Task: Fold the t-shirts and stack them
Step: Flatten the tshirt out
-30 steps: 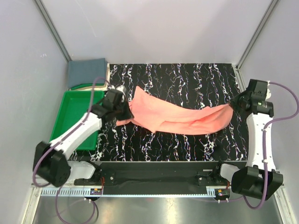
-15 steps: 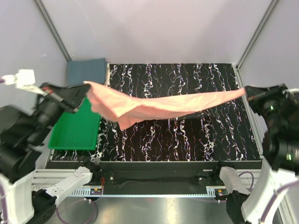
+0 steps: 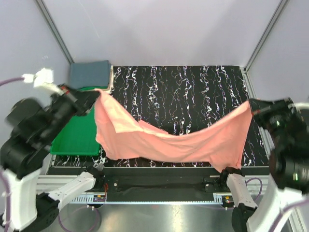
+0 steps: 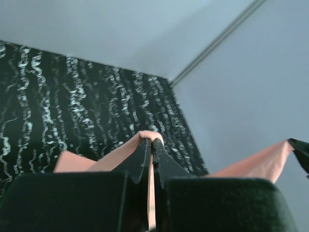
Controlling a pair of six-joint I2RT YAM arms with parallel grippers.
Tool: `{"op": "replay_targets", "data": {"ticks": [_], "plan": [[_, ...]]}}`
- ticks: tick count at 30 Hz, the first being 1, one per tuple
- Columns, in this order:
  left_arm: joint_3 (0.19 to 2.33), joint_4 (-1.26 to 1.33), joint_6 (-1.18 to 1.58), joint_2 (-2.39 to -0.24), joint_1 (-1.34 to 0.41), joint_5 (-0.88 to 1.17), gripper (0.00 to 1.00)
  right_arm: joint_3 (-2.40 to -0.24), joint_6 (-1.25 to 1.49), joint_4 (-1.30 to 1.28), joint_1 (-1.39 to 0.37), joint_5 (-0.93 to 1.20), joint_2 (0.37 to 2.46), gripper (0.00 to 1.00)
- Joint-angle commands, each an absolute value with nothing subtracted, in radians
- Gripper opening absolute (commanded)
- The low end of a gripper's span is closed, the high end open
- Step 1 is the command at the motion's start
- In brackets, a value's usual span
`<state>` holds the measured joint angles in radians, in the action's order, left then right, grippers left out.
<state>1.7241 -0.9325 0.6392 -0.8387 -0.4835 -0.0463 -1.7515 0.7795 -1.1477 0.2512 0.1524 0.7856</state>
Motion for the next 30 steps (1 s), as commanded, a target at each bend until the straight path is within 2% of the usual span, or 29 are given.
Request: {"op": "replay_targets", "data": {"ticks": [1, 6, 8, 11, 12, 14, 15, 16, 18, 21, 24, 28, 30], "plan": [[1.709, -0.811, 0.556, -1.035, -0.483, -0.126, 0.00, -1.631, 0.818, -0.928, 0.252, 0.149, 0.957, 0.00], [1.891, -0.661, 0.555, -1.389, -0.329, -0.081, 0.00, -1.672, 0.778, -0.697, 0.252, 0.110, 1.286, 0.00], [2.006, -0.637, 0.598, -1.562, -0.273, -0.058, 0.00, -1.806, 0.753, -0.686, 0.252, 0.123, 1.395, 0.00], [2.308, -0.630, 0.655, -1.768, -0.197, -0.006, 0.00, -2.070, 0.707, -0.698, 0.252, 0.143, 1.596, 0.00], [2.456, -0.624, 0.676, -1.808, -0.160, 0.035, 0.00, -2.141, 0.700, -0.710, 0.253, 0.135, 1.679, 0.00], [2.572, -0.575, 0.753, -1.862, -0.131, 0.101, 0.00, -2.368, 0.672, -0.792, 0.253, 0.120, 1.758, 0.00], [2.563, -0.551, 0.784, -1.853, -0.112, 0.118, 0.00, -2.450, 0.664, -0.831, 0.253, 0.115, 1.826, 0.00], [2.530, -0.467, 0.826, -1.830, -0.107, 0.138, 0.00, -2.605, 0.660, -0.868, 0.253, 0.121, 1.854, 0.00], [2.339, -0.350, 0.851, -1.708, -0.109, 0.198, 0.00, -2.710, 0.654, -0.949, 0.253, 0.124, 1.890, 0.00], [2.085, -0.221, 0.856, -1.522, -0.110, 0.181, 0.00, -2.686, 0.638, -0.966, 0.253, 0.100, 1.820, 0.00], [1.869, -0.190, 0.844, -1.369, -0.110, 0.192, 0.00, -2.447, 0.632, -0.950, 0.253, 0.074, 1.687, 0.00], [1.587, -0.181, 0.819, -1.191, -0.113, 0.219, 0.00, -1.999, 0.608, -0.864, 0.253, 0.045, 1.502, 0.00], [1.412, -0.179, 0.818, -1.100, -0.118, 0.255, 0.00, -1.867, 0.585, -0.810, 0.253, 0.023, 1.401, 0.00]]}}
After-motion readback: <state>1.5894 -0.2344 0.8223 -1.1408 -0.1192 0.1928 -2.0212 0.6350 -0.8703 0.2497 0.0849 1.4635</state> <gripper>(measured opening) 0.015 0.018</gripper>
